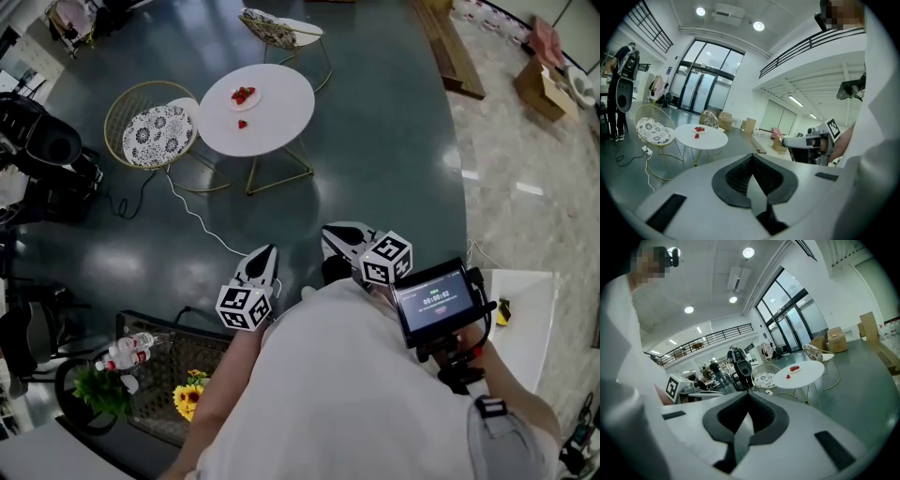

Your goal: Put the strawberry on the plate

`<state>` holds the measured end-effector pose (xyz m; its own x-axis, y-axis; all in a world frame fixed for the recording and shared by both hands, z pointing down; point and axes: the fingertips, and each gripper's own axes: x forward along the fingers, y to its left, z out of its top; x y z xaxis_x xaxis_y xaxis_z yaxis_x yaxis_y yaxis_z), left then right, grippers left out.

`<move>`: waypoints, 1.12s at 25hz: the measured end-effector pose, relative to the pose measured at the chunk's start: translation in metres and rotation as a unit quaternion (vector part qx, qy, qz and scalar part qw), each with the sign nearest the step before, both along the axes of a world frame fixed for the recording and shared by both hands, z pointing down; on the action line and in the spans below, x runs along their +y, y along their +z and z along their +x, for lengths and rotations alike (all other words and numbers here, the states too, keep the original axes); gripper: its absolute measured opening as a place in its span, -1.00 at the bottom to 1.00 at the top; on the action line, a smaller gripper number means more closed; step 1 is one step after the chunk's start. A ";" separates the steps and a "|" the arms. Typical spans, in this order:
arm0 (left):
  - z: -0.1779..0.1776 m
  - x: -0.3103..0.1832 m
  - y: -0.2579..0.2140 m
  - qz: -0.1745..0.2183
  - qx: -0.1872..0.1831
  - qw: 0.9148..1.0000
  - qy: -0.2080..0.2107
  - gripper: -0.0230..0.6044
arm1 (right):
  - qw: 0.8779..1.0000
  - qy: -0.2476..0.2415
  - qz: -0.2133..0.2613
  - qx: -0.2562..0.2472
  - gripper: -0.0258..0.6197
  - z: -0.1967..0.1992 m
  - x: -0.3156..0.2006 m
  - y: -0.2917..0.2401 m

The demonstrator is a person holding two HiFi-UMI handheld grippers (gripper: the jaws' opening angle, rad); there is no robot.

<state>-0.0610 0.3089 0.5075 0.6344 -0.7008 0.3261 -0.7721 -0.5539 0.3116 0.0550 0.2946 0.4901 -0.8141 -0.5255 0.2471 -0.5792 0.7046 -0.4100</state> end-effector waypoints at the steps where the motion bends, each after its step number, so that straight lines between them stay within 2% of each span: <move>1: 0.000 0.000 0.000 -0.001 0.000 1.000 0.000 -0.91 | 1.000 0.001 -0.002 0.000 -0.90 0.000 0.001 0.000; 15: 0.001 0.003 0.009 -0.029 0.003 1.000 0.006 -0.91 | 0.999 0.015 -0.028 0.005 -0.90 -0.001 0.004 0.010; 28: 0.000 -0.056 0.016 -0.045 -0.003 0.999 -0.004 -0.91 | 0.999 0.002 -0.044 0.009 -0.90 -0.004 -0.063 0.021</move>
<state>-0.0609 0.2527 0.5233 0.6265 -0.6735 0.3924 -0.7786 -0.5178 0.3544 0.0507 0.2316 0.5107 -0.8072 -0.5037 0.3076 -0.5896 0.6646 -0.4590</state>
